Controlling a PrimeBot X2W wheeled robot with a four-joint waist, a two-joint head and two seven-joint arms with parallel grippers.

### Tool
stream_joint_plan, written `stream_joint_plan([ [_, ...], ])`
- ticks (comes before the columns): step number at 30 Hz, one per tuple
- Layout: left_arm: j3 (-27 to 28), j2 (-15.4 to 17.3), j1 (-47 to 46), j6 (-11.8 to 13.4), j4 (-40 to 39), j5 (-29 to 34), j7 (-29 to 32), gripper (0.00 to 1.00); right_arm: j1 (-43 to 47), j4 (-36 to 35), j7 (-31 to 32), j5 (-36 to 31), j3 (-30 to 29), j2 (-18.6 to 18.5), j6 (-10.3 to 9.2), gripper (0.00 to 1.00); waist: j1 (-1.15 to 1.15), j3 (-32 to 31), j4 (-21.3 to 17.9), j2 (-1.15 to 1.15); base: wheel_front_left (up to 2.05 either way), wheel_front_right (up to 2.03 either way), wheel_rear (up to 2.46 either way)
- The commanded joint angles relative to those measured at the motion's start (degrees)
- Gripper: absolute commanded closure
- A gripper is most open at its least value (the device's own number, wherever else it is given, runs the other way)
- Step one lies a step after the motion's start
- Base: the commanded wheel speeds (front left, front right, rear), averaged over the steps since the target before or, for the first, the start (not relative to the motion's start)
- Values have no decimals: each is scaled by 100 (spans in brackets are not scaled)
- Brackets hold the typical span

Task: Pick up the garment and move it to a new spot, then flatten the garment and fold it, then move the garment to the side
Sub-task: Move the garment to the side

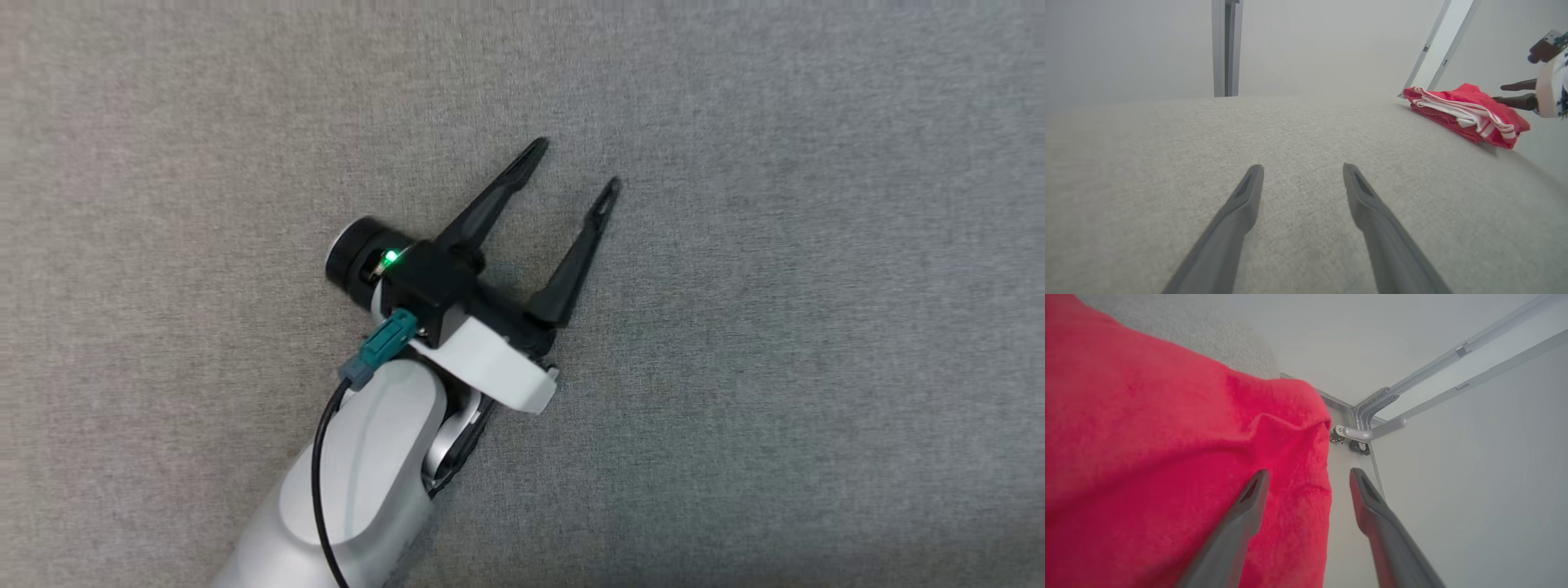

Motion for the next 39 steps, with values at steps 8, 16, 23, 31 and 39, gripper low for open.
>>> stream_joint_plan([
  [8, 335, 101, 615, 135, 108, -100, 25, 0, -26, -334, -654, 87, 258, 839, -5, 0, 0, -1134, -35, 0, 0, 0, 0],
  [16, 1089, 102, 1430, 213, 19, -58, 25, 0, 528, -1192, -1104, 624, 545, 1615, -5, 0, 0, -2265, 71, 0, 0, 0, 0],
  [23, 1869, 109, 2173, 176, -89, 88, 26, 0, 1510, -2252, -1239, 966, 394, 2226, -5, 0, 0, -2981, 216, 0, 0, 0, 0],
  [31, 2447, 107, 2763, 103, -280, 199, 25, 0, 2713, -3302, -1299, 893, 13, 2925, -5, 0, 0, -3440, 346, 0, 0, 0, 0],
  [39, 2654, 102, 3274, 90, -482, 174, 26, 0, 3934, -4179, -1318, 253, -478, 3682, -3, 0, 0, -3727, 426, 0, 0, 0, 0],
])
